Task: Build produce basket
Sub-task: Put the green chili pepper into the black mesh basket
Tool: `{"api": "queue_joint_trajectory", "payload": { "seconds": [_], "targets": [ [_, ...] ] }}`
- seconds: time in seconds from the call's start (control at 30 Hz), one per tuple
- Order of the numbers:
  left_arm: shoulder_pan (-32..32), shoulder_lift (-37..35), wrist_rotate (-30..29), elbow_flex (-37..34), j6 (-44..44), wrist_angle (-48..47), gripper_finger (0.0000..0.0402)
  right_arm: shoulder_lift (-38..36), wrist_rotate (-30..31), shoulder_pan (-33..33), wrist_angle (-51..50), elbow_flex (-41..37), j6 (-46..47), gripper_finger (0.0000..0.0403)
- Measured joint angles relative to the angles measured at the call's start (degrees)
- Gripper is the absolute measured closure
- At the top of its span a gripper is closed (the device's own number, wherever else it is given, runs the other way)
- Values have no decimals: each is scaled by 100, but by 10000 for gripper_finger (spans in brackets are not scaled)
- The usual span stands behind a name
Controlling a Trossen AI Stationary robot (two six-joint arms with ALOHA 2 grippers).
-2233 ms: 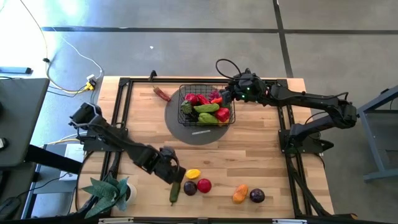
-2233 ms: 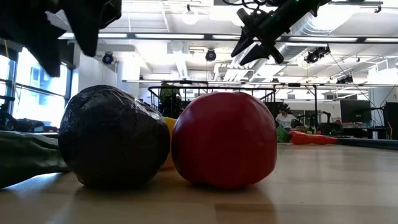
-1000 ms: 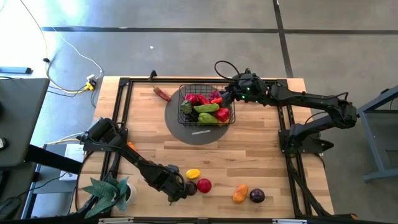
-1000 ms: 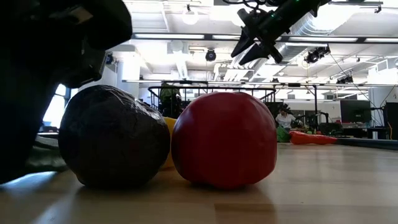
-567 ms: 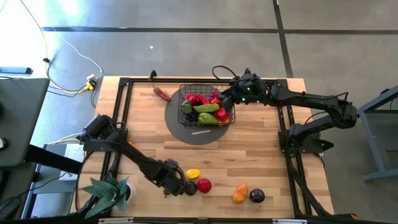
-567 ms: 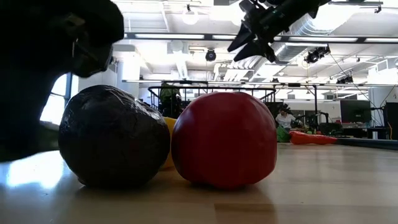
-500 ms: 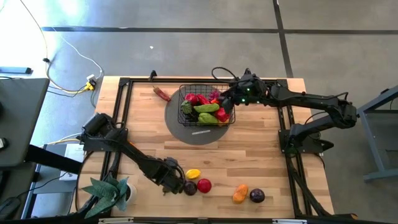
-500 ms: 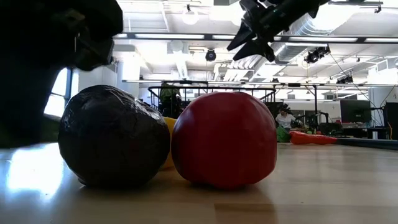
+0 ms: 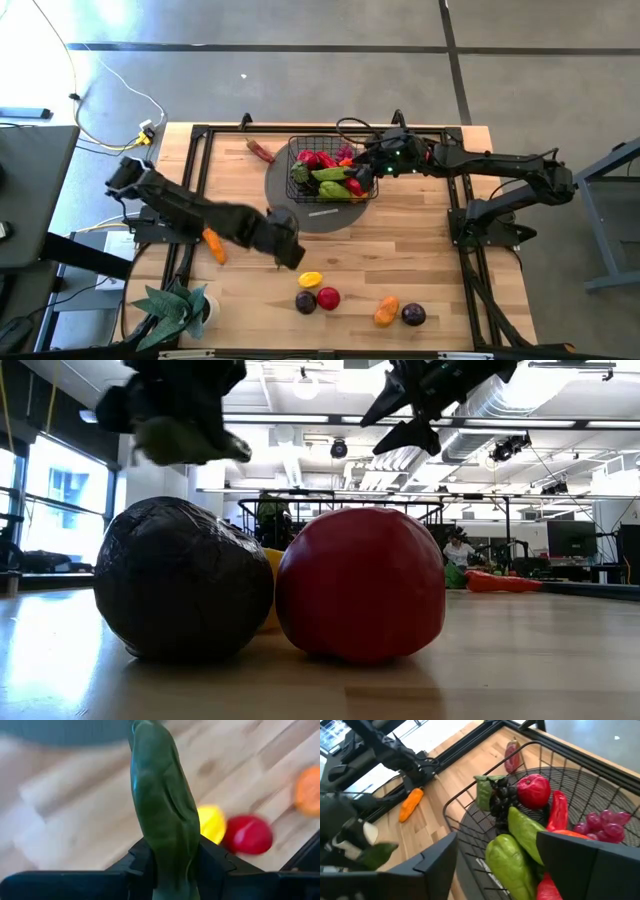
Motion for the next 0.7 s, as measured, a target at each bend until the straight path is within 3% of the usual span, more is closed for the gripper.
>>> {"api": "queue_joint_trajectory", "payload": {
  "seconds": [0.27, 0.7],
  "targets": [
    [939, -669, -205, 0, 1692, 6, 313, 0, 2, 253, -1, 0, 97, 97],
    [2414, -912, 232, 0, 4190, 790, 312, 0, -92, 954, 2, 0, 262, 84]
  ]
}}
